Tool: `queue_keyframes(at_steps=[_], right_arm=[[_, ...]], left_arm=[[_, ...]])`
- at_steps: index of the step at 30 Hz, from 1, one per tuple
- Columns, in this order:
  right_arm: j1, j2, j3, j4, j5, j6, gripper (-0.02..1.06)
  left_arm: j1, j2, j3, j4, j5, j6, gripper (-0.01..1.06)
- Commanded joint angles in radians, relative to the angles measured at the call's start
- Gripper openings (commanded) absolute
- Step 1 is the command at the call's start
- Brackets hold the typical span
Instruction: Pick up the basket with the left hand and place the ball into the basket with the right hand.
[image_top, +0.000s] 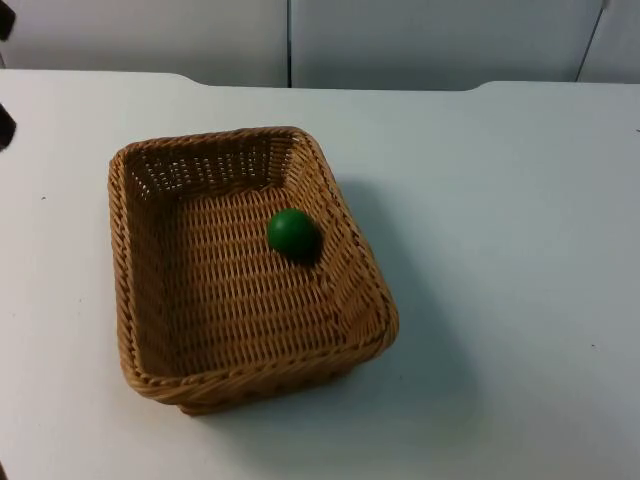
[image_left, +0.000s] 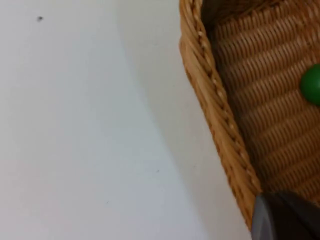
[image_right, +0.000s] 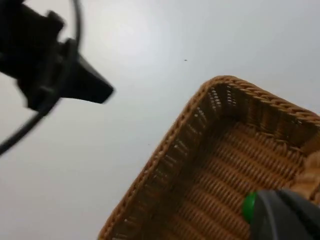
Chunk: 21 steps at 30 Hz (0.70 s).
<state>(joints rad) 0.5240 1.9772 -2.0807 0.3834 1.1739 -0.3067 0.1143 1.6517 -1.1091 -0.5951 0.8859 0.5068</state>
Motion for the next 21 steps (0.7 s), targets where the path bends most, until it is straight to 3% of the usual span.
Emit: queue_keyframes(at_steps=[1, 2, 5, 8, 11, 12, 16, 19, 21], right_arm=[[0.021, -0.062, -0.005, -0.134, 0.01, 0.047, 0.0], [0.021, -0.062, -0.005, -0.134, 0.01, 0.047, 0.0], [0.055, -0.132, -0.005, -0.265, 0.039, 0.088, 0.0], [0.082, -0.202, -0.005, -0.346, 0.047, 0.137, 0.0], [0.117, -0.297, -0.005, -0.507, 0.047, 0.209, 0.0], [0.117, -0.297, -0.005, -0.507, 0.047, 0.209, 0.0], [0.143, -0.491, 0.079, -0.666, 0.047, 0.318, 0.0], [0.155, -0.616, 0.152, -0.713, 0.047, 0.373, 0.0], [0.175, -0.775, 0.29, -0.776, 0.047, 0.444, 0.0]], left_arm=[[-0.006, -0.126, 0.087, 0.08, -0.06, -0.062, 0.0], [-0.006, -0.126, 0.087, 0.08, -0.06, -0.062, 0.0], [-0.006, -0.285, 0.211, 0.075, -0.132, -0.062, 0.0], [-0.013, -0.404, 0.285, 0.075, -0.132, -0.063, 0.0], [-0.07, -0.571, 0.346, 0.094, -0.12, -0.068, 0.0], [-0.07, -0.571, 0.346, 0.094, -0.12, -0.068, 0.0], [-0.174, -0.829, 0.365, 0.251, -0.011, -0.178, 0.0], [-0.181, -0.974, 0.365, 0.34, 0.054, -0.236, 0.0], [-0.177, -1.135, 0.365, 0.451, 0.125, -0.346, 0.0]])
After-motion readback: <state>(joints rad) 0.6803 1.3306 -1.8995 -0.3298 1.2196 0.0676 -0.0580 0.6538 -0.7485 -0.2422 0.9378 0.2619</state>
